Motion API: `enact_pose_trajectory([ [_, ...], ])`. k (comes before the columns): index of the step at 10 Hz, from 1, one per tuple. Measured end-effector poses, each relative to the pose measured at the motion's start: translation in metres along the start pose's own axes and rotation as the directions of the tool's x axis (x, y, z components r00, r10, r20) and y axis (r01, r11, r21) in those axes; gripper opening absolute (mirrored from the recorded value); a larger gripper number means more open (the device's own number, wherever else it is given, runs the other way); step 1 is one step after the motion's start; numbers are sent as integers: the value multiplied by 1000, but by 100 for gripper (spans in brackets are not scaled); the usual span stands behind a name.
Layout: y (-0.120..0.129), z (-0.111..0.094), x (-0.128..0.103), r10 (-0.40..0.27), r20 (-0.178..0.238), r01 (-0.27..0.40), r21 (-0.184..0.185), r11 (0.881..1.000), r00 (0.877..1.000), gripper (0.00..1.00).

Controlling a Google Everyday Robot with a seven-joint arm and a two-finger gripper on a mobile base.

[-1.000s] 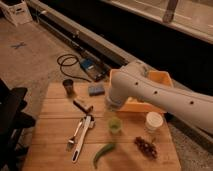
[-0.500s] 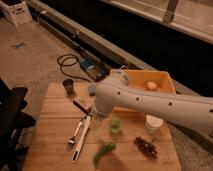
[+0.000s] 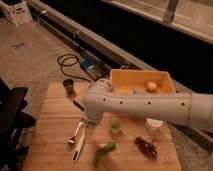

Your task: Wipe tray with brush

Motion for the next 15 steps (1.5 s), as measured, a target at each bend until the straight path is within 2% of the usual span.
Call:
enact_pose_trajectory([
  [5,-5,1,0,5,-3,-5,-2,1000,1000,65],
  [10,-16,27,-16,106,10,-106,-41,994,994,65],
  [11,-18,30,-15,146,10,-146,-42,988,989,65],
  [13,-20,42,-13,236,1,-235,-40,971,972,65],
  [15,-21,55,-15,320,-9,-320,-27,947,947,65],
])
